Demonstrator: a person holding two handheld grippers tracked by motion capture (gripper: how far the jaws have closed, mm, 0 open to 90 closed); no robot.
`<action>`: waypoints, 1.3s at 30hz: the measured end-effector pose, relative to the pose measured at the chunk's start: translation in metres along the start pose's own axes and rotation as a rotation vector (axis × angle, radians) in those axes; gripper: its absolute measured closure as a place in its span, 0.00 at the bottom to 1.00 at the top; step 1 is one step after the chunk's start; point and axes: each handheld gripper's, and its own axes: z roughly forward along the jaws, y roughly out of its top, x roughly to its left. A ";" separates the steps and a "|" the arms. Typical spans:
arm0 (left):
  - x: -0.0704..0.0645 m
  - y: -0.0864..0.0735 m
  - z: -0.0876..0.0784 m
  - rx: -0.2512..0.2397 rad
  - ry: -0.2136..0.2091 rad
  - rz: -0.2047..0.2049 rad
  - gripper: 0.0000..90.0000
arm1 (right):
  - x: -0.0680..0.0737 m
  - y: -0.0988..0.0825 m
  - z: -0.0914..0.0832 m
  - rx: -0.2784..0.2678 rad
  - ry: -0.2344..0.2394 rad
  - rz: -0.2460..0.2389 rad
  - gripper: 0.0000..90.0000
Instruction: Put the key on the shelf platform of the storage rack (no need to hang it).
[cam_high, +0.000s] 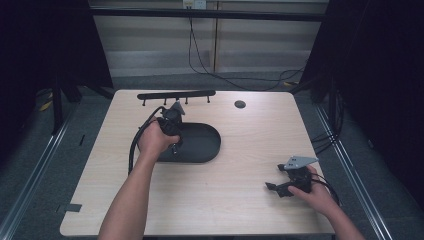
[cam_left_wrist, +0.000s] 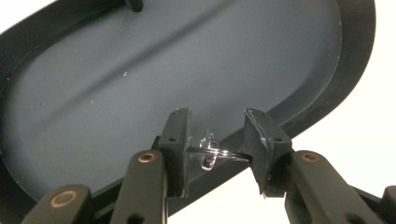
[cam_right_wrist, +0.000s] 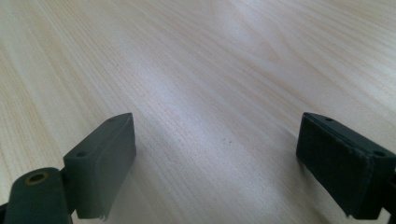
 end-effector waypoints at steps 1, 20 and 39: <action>0.001 0.000 0.000 0.000 0.001 0.008 0.69 | 0.000 0.000 0.000 0.000 0.000 0.001 0.13; 0.001 0.001 0.015 -0.031 0.007 -0.015 0.69 | 0.000 0.000 0.000 0.000 0.000 0.000 0.13; 0.001 0.001 0.025 -0.051 0.028 0.018 0.68 | 0.000 0.000 0.000 0.000 0.000 0.000 0.13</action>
